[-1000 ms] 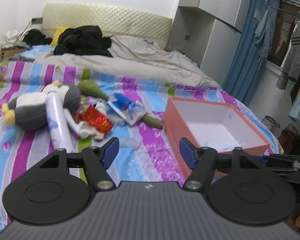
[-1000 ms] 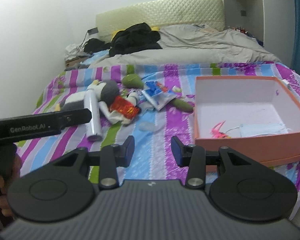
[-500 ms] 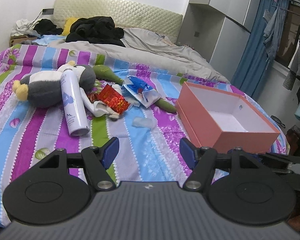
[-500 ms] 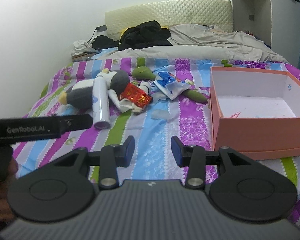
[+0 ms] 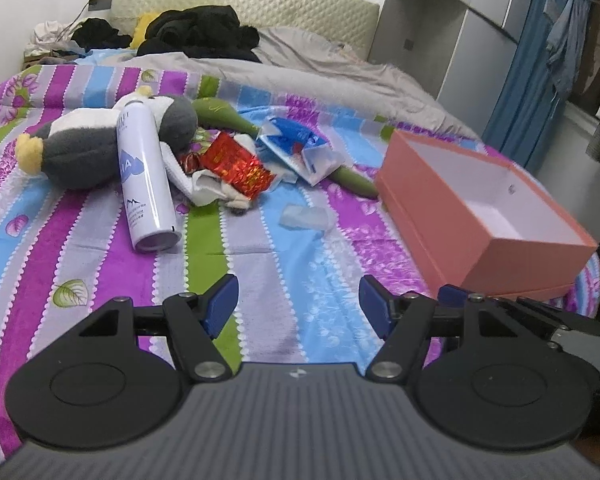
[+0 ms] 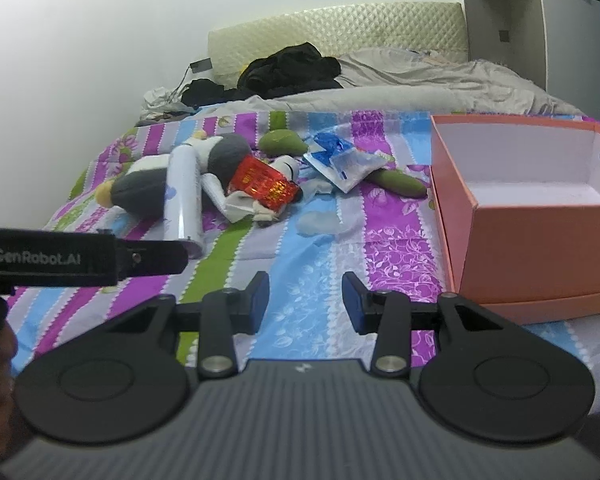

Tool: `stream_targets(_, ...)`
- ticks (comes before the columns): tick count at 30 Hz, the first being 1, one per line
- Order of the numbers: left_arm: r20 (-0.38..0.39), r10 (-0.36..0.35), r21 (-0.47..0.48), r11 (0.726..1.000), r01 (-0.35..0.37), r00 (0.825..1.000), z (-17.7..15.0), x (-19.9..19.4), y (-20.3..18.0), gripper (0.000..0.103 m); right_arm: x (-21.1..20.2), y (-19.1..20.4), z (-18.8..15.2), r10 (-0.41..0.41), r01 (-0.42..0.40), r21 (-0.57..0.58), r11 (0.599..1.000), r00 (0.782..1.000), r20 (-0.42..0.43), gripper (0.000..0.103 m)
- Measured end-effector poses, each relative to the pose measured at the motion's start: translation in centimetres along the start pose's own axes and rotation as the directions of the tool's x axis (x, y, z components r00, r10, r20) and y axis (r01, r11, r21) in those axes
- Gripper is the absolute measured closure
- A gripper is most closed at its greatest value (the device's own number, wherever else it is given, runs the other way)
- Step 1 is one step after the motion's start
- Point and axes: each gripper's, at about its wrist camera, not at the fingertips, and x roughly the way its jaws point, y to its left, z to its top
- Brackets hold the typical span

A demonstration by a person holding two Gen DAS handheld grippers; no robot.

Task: Organize soft objects
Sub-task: 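Withdraw both tools from the box back toward the bed items, then grasp red tea packet with left gripper while right gripper grasps clear plastic item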

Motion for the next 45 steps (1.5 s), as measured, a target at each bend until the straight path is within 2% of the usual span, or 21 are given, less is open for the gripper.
stream_targets(4, -0.015, 0.034, 0.004, 0.999, -0.034, 0.999, 0.4, 2.3, 0.9, 0.031, 1.6, 0.1, -0.4, 0.001, -0.001, -0.025, 1.0, 1.0, 0.011, 0.06)
stream_targets(9, -0.043, 0.053, -0.053, 0.997, -0.056, 0.998, 1.6, 5.6, 2.9, 0.031, 4.0, 0.4, -1.2, -0.003, 0.004, -0.076, 0.997, 1.0, 0.007, 0.06)
stream_targets(16, -0.049, 0.08, -0.073, 0.994, -0.083, 0.996, 3.5, 9.0, 4.0, 0.031, 6.9, 0.1, -0.6, -0.02, 0.023, -0.089, 0.996, 0.999, 0.041, 0.06)
stream_targets(32, -0.099, 0.068, -0.177, 0.981, -0.084, 0.993, 8.1, 17.8, 4.8, 0.031, 14.2, -1.6, 1.3, -0.058, 0.058, -0.068, 0.996, 0.998, -0.011, 0.06)
stream_targets(34, -0.099, 0.063, -0.2, 0.976, -0.082, 0.993, 8.5, 18.6, 5.1, 0.031, 15.2, -1.8, 1.6, -0.069, 0.067, -0.06, 0.996, 0.997, -0.018, 0.057)
stream_targets(36, -0.099, 0.065, -0.215, 0.973, -0.085, 0.993, 9.1, 19.6, 5.2, 0.031, 16.1, -2.0, 1.9, -0.064, 0.063, -0.056, 0.996, 0.998, -0.021, 0.046)
stream_targets(38, -0.098, 0.079, -0.216, 0.971, -0.099, 0.992, 9.5, 20.4, 5.2, 0.031, 16.8, -2.1, 2.3, -0.053, 0.052, -0.063, 0.997, 0.999, -0.014, 0.044)
stream_targets(40, -0.098, 0.089, -0.22, 0.969, -0.109, 0.991, 10.1, 21.2, 5.3, 0.026, 17.5, -2.0, 2.5, -0.035, 0.034, -0.075, 0.997, 0.999, -0.01, 0.041)
stream_targets(45, -0.1, 0.106, -0.267, 0.955, -0.129, 0.989, 11.4, 23.4, 5.9, 0.025, 18.6, -1.9, 3.0, 0.015, -0.016, -0.09, 0.996, 1.0, -0.012, 0.041)
